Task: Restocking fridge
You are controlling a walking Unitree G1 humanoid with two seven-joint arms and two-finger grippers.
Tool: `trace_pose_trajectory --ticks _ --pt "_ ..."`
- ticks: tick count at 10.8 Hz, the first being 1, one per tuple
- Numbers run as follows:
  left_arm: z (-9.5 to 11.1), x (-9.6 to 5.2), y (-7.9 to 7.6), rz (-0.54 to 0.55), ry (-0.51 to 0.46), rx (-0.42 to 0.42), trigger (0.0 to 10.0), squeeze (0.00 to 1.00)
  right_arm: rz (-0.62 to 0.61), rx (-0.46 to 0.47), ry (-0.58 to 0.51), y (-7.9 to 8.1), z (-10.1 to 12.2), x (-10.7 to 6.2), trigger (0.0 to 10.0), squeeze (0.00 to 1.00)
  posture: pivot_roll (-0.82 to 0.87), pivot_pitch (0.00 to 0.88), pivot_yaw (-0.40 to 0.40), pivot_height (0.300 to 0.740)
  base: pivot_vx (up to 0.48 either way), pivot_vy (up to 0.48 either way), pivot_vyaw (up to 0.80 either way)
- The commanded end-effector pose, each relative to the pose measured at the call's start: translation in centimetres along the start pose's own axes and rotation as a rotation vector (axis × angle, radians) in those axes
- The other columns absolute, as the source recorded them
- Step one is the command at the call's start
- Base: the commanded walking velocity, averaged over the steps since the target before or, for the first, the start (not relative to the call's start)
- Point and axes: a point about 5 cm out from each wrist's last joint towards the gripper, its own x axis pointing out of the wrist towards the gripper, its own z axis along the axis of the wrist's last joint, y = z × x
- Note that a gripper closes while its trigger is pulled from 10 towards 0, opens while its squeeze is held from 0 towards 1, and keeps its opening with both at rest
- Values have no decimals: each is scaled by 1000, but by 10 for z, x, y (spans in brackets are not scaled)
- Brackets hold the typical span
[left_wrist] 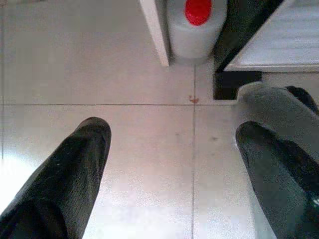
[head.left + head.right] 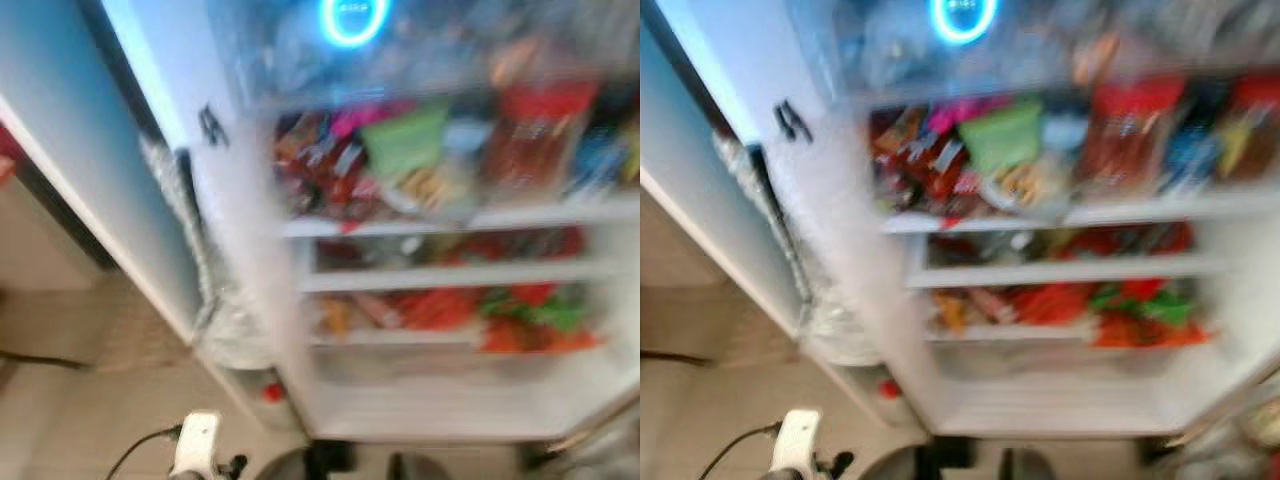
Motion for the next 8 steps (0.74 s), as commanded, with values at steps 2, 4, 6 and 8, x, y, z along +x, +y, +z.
trace_pose_trajectory --ticks 2,4,6,8 --pt "-6 -2 9 18 28 22 10000 0 15 18 0 6 -3 0 10000 0 -181 0 143 627 0 227 0" --pt "-6 -2 9 22 31 21 10000 0 3 30 6 5 -3 0 10000 0 -178 0 140 667 0 0 0" --pt "-6 -3 9 26 30 9 10000 0 -4 39 8 5 -4 0 10000 0 -179 0 141 697 0 0 0" --pt "-7 -3 9 25 32 13 10000 0 -8 46 10 4 -5 0 10000 0 -181 0 141 732 0 0 0"
